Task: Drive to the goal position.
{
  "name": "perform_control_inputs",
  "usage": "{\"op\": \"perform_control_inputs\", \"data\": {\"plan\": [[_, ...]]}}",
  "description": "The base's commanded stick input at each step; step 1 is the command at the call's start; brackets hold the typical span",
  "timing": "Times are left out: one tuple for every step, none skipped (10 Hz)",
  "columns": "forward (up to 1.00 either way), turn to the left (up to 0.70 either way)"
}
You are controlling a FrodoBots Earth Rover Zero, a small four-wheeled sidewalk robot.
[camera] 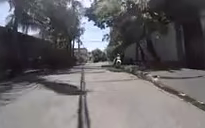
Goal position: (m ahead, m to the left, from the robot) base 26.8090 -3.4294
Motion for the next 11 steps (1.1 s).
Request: {"op": "perform_control_inputs", "data": {"plan": [[1.00,0.07],[1.00,0.07],[1.00,0.07],[1.00,0.07],[1.00,0.07],[1.00,0.07],[1.00,0.07],[1.00,0.07],[1.00,0.07],[1.00,0.07],[1.00,0.07]]}}
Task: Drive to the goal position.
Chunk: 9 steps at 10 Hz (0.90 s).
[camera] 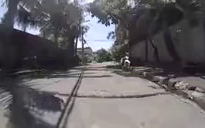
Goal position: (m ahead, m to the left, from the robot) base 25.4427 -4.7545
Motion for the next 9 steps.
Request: {"op": "perform_control_inputs", "data": {"plan": [[1.00,0.07],[1.00,0.07],[1.00,0.07],[1.00,0.07],[1.00,0.07],[1.00,0.07],[1.00,0.07],[1.00,0.07],[1.00,0.07]]}}
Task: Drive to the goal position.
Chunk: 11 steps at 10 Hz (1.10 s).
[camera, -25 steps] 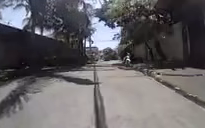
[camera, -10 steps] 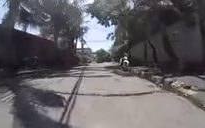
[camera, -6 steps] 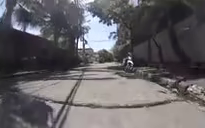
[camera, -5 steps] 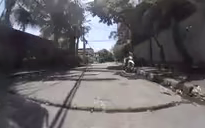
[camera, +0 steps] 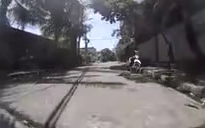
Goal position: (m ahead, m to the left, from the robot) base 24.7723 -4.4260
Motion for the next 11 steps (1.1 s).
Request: {"op": "perform_control_inputs", "data": {"plan": [[1.00,0.07],[1.00,0.07],[1.00,0.07],[1.00,0.07],[1.00,0.07],[1.00,0.07],[1.00,0.07],[1.00,0.07],[1.00,0.07],[1.00,0.07],[1.00,0.07]]}}
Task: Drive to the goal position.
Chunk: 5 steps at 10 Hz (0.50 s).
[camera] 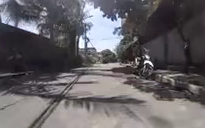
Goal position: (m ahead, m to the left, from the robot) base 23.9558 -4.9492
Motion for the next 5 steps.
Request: {"op": "perform_control_inputs", "data": {"plan": [[1.00,0.07],[1.00,0.07],[1.00,-0.28],[1.00,-0.33],[1.00,-0.33]]}}
